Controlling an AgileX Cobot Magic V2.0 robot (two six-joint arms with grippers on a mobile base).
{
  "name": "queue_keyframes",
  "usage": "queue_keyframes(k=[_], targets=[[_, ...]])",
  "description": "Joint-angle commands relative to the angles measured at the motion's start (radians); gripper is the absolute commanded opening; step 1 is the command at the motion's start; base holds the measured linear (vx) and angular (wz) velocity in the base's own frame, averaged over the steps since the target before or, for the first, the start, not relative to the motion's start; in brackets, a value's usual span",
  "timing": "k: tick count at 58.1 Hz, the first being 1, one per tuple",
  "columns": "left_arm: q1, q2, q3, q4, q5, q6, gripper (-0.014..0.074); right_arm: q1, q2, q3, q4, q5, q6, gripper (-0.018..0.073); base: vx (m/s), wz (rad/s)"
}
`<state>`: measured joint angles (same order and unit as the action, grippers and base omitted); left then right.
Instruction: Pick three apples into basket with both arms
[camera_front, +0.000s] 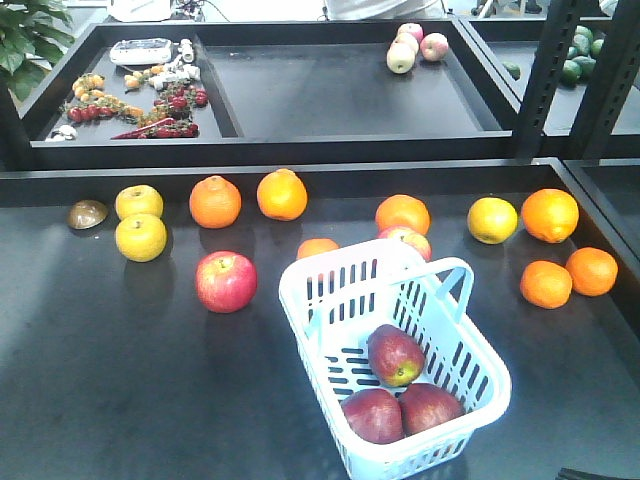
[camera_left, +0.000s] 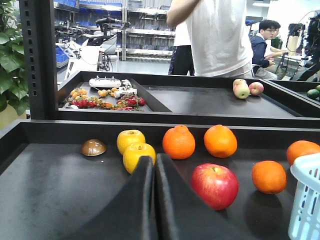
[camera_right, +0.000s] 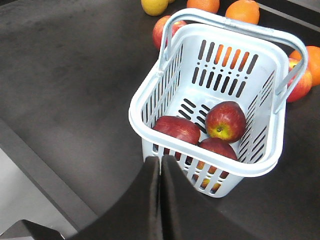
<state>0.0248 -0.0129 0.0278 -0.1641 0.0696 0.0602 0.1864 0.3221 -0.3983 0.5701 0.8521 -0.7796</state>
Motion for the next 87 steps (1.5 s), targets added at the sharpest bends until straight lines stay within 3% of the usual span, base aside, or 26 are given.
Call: queue_keyframes(k=[1, 10, 87], targets=[[0.001, -0.014, -0.023, 0.031, -0.063, -0.053, -0.0006, 0.0, 0.01, -0.025, 0.025, -0.044, -0.006, -0.0009, 0.0, 0.0], [0.001, -0.014, -0.023, 0.048, -0.046, -0.105, -0.0006, 0.0, 0.01, -0.025, 0.025, -0.044, -0.006, -0.0009, 0.0, 0.0], [0.001, -0.013, -0.024, 0.048, -0.042, -0.103, -0.0006, 0.0, 0.01, -0.025, 0.025, -0.044, -0.006, -0.0009, 0.0, 0.0]])
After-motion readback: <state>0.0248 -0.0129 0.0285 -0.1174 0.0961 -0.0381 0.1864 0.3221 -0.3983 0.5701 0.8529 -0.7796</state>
